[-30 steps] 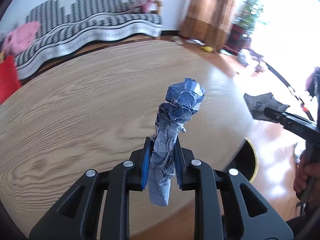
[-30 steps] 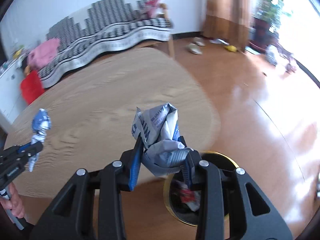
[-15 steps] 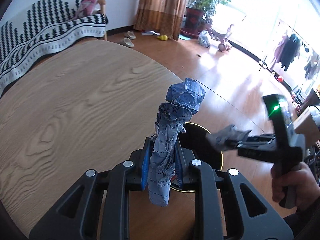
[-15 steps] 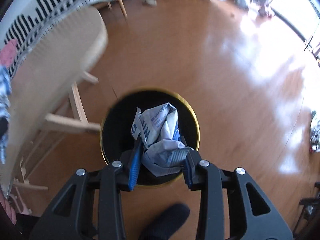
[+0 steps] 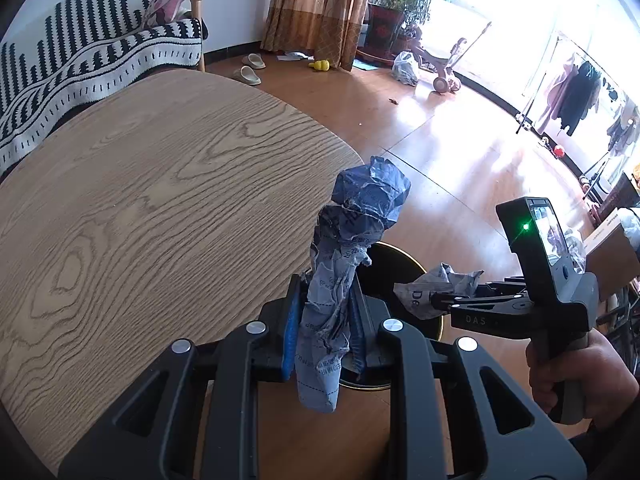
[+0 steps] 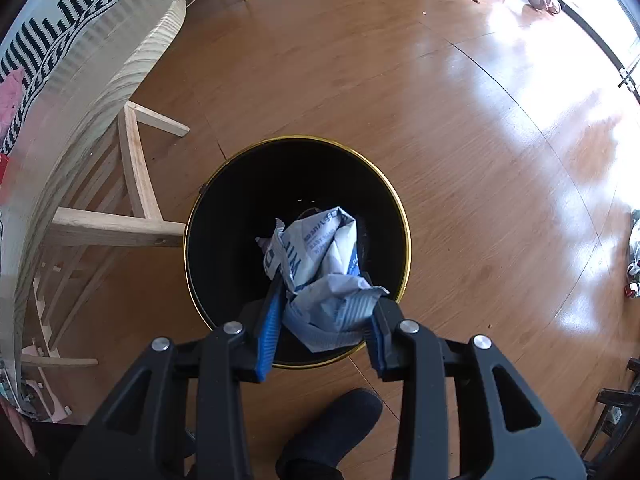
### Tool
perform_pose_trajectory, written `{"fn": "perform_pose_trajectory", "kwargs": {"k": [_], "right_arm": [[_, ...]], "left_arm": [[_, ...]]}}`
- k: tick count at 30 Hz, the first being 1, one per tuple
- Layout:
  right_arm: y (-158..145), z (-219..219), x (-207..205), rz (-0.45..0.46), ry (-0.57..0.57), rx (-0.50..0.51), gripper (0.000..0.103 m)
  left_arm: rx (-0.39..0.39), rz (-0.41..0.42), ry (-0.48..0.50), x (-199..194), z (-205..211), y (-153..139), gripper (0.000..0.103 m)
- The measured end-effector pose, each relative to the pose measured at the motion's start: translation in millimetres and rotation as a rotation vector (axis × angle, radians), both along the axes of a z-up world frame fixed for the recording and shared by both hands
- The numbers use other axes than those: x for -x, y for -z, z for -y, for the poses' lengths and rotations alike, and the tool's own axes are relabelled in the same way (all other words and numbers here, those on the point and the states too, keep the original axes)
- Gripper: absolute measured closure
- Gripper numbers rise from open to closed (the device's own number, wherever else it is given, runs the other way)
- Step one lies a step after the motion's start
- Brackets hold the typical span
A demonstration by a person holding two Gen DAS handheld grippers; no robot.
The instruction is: Collect trash
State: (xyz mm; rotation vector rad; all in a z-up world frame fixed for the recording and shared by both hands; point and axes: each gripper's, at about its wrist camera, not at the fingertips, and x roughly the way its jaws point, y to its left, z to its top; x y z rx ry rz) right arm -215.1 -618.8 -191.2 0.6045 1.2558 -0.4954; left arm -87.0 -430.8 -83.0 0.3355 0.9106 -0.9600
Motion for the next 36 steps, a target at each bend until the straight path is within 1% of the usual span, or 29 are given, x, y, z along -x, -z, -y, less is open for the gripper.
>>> {"fn": "perform_pose_trajectory", "kwargs": {"k": [2, 3, 4, 5, 6, 8, 11, 12, 13, 15, 18, 22, 24, 26, 27, 28, 29, 30, 31, 33, 35, 36], "right_arm": [[-0.1, -1.4, -0.9, 0.004, -0.002, -0.003, 0.065], [-1.6, -1.1, -1.1, 0.010, -0.001, -0.002, 0.060], [-3.2, -1.0, 0.1, 0.013, 0.001, 0.001, 0.054], [-5.1, 0.0, 0.8, 0.019, 0.004, 0.005, 0.037], [-8.4, 0.8, 1.6, 0.027, 0.009, 0.014, 0.026], [-12.8, 3.4, 3.3, 0.036, 0.021, 0.022, 0.024], [-17.6, 12.1, 9.7, 0.050, 0.068, 0.021, 0.022], [-19.5, 16.5, 13.4, 0.052, 0.091, 0.025, 0.021], [-20.2, 18.7, 15.7, 0.055, 0.106, 0.025, 0.021], [-22.0, 23.8, 21.0, 0.062, 0.140, 0.024, 0.021], [-26.4, 29.8, 26.3, 0.064, 0.172, 0.036, 0.021], [-32.7, 34.5, 32.1, 0.083, 0.202, 0.039, 0.021], [-33.7, 35.3, 32.9, 0.086, 0.205, 0.043, 0.020], [-35.5, 36.8, 34.7, 0.086, 0.210, 0.048, 0.020], [-37.0, 37.8, 35.4, 0.085, 0.214, 0.054, 0.020], [-38.5, 38.2, 36.0, 0.084, 0.217, 0.059, 0.020], [-40.2, 37.8, 35.9, 0.083, 0.221, 0.068, 0.019], [-41.8, 38.3, 35.6, 0.083, 0.222, 0.076, 0.019], [-45.2, 38.0, 35.4, 0.087, 0.225, 0.086, 0.019], [-50.2, 36.9, 33.4, 0.099, 0.228, 0.097, 0.019], [-58.1, 32.8, 28.3, 0.112, 0.217, 0.116, 0.017], [-60.8, 30.7, 26.2, 0.117, 0.212, 0.126, 0.016]], "left_arm": [[0.000, 0.000, 0.003, 1.2, 2.1, 0.2, 0.082], [-0.001, 0.001, 0.006, 2.1, 2.7, 0.3, 0.082], [-0.002, 0.001, 0.009, 5.3, 2.9, 0.4, 0.082], [-0.002, 0.001, 0.012, 6.5, 2.9, 0.9, 0.082], [-0.003, 0.000, 0.016, 6.4, 3.2, 1.2, 0.082], [-0.002, -0.011, 0.030, 7.2, 4.2, 3.6, 0.082], [0.001, -0.075, 0.070, 8.4, 8.5, 12.4, 0.082], [-0.005, -0.106, 0.095, 12.1, 12.6, 18.9, 0.082], [-0.013, -0.119, 0.111, 15.1, 14.2, 24.2, 0.082], [-0.053, -0.116, 0.141, 22.5, 23.6, 37.0, 0.082], [-0.076, -0.128, 0.152, 24.3, 34.1, 48.9, 0.082], [-0.058, -0.147, 0.144, 19.8, 43.1, 52.3, 0.081], [-0.037, -0.152, 0.145, 17.8, 47.0, 51.7, 0.081], [-0.016, -0.161, 0.148, 17.0, 49.1, 52.3, 0.078], [-0.008, -0.165, 0.150, 16.9, 50.0, 51.4, 0.073], [0.005, -0.169, 0.149, 16.3, 50.4, 50.3, 0.056], [0.017, -0.168, 0.143, 15.0, 50.4, 49.1, 0.044], [0.027, -0.164, 0.134, 14.9, 49.7, 47.9, 0.027], [0.041, -0.156, 0.115, 13.8, 47.5, 45.6, 0.024], [0.050, -0.164, 0.106, 13.3, 44.5, 42.1, 0.024], [0.053, -0.162, 0.101, 10.8, 34.4, 37.8, 0.021], [0.053, -0.152, 0.094, 8.5, 30.7, 34.2, 0.016]]}}
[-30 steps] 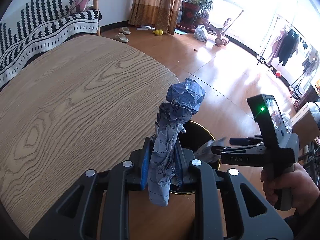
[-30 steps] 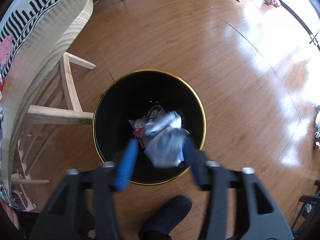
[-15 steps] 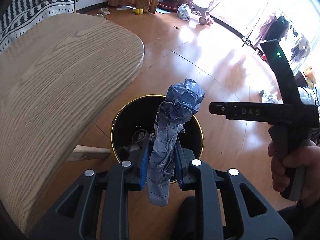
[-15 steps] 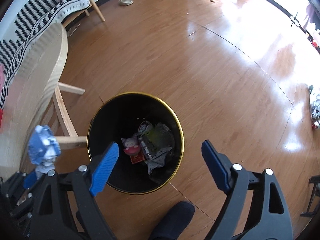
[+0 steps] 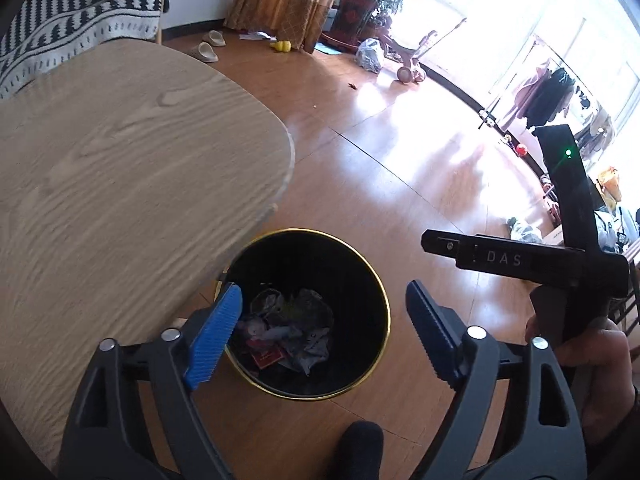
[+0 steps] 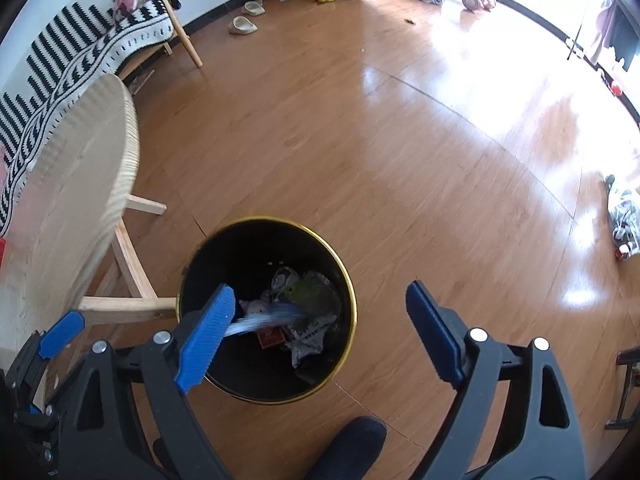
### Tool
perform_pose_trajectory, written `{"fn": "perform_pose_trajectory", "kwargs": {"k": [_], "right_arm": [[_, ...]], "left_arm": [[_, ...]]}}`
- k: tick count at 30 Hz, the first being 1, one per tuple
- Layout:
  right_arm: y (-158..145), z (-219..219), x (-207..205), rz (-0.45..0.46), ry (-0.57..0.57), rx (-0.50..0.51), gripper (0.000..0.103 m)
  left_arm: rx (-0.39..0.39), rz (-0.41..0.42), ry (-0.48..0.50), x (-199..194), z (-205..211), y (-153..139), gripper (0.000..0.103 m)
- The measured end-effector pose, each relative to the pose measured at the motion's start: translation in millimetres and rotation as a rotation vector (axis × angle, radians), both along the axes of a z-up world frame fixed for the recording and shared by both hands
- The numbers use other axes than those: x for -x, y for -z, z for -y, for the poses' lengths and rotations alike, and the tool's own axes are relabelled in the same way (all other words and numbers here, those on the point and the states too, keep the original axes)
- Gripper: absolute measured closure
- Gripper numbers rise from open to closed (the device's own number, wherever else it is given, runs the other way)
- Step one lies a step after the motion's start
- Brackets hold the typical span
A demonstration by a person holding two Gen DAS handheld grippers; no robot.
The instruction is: Collect trash
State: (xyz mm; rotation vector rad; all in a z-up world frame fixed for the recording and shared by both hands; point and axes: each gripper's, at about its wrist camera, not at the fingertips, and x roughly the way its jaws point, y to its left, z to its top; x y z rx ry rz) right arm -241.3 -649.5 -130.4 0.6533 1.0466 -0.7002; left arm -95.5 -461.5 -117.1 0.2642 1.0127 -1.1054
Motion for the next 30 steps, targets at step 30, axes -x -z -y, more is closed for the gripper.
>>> {"fn": "perform_pose_trajectory", "kwargs": {"k": [30], "right_arm": [[-103.3, -385.3, -275.0, 0.279, -0.774, 0.246, 0.007]], "left_arm": [[-0.206, 0.349, -0.926, -150.9, -443.6, -98.8, 0.007]]}}
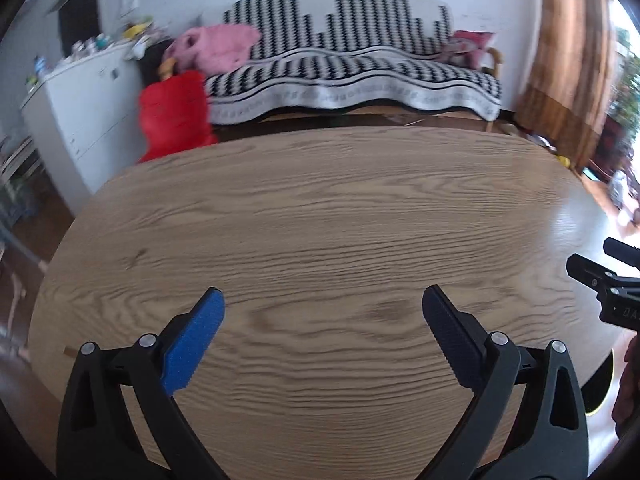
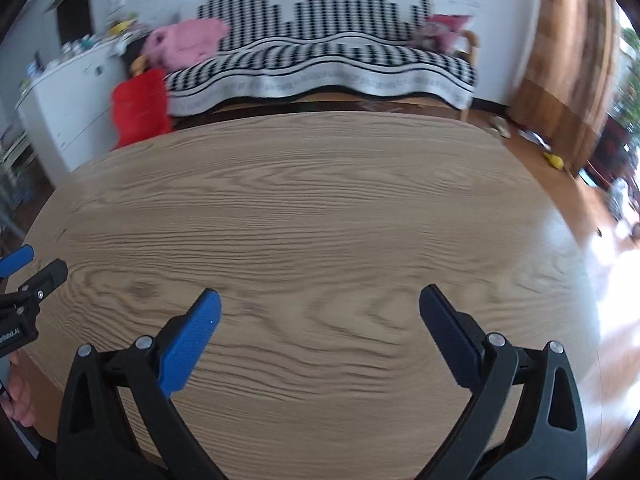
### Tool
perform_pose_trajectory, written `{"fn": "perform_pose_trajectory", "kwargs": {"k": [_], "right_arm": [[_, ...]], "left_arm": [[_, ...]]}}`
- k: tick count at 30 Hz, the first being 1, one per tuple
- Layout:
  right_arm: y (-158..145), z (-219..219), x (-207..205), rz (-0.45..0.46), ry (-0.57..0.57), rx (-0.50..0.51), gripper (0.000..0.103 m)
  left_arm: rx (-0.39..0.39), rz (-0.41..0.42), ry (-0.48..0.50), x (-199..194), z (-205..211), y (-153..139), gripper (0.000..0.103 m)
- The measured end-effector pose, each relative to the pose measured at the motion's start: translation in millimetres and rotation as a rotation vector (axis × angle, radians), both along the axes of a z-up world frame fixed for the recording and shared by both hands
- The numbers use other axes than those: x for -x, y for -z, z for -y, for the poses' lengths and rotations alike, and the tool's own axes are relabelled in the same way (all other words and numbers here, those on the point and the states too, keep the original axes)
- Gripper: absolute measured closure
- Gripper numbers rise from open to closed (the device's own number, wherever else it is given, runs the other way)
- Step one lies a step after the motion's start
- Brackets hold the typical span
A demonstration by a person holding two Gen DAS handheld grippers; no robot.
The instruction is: Collect trash
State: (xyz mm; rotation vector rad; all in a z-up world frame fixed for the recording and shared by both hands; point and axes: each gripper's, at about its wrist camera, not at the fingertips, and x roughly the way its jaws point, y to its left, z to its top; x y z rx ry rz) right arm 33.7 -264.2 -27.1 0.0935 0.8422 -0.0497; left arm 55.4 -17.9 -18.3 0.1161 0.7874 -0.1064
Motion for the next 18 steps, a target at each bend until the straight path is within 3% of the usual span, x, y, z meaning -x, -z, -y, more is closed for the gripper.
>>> {"fn": "perform_pose_trajectory", "kwargs": {"k": [7, 18], "right_arm": [[10.0, -34.9, -21.7, -0.013, -0.035, 0.011, 0.007], [18.3, -30.2, -23.5, -0.030, -0.021, -0.003, 0.007]], "left_arm": [[-0.002, -0.006, -0.027, -11.6, -26.7, 3.7, 0.007], [0.004, 0.003, -0.018, -16.4, -21.4, 3.7, 0.007]]}}
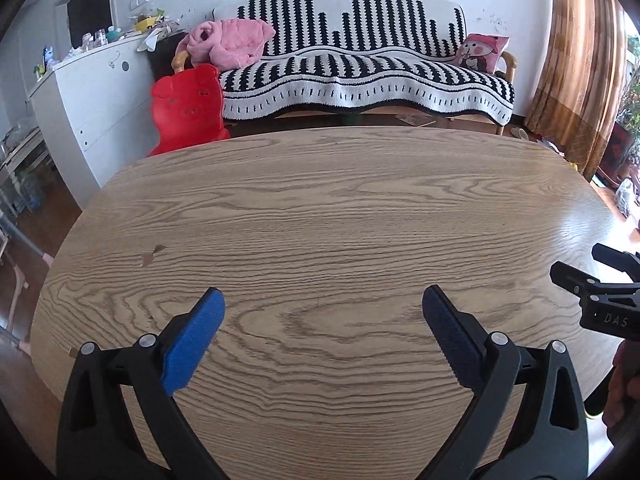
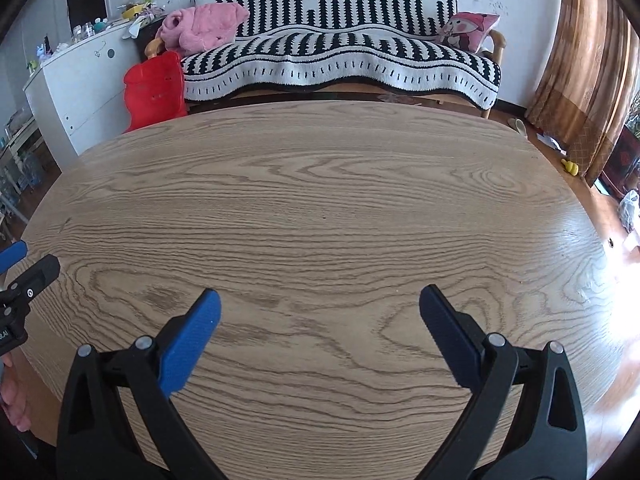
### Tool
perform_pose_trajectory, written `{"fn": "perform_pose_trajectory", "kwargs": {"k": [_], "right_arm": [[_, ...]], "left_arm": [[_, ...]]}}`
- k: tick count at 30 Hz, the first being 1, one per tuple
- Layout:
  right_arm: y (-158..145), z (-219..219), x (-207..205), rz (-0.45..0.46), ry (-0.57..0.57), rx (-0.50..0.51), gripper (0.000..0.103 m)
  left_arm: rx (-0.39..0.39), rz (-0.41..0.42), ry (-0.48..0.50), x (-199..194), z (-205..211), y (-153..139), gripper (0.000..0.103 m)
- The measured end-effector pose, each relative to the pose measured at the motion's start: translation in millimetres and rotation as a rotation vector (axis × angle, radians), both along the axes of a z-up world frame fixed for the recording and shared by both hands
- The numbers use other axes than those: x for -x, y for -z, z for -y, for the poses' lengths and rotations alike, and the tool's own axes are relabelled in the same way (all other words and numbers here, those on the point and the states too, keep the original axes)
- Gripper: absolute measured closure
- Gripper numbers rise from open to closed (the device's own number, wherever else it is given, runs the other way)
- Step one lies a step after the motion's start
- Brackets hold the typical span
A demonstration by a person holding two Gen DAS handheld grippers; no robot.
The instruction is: Collect trash
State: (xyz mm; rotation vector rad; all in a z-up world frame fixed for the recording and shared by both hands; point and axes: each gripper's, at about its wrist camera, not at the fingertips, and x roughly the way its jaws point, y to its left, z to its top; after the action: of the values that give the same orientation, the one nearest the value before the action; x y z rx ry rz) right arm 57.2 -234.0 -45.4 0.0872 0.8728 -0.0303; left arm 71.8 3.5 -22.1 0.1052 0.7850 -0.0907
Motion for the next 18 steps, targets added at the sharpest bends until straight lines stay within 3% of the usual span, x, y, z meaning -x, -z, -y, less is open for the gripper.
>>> {"fn": "perform_pose_trajectory", "kwargs": {"k": [18], "right_arm": [[-0.8, 4.3, 3.6, 0.009, 0.010, -0.002, 0.007]], "left_arm": [[0.000, -0.004, 0.001, -3.3, 8.8, -1.7, 0.007]]}}
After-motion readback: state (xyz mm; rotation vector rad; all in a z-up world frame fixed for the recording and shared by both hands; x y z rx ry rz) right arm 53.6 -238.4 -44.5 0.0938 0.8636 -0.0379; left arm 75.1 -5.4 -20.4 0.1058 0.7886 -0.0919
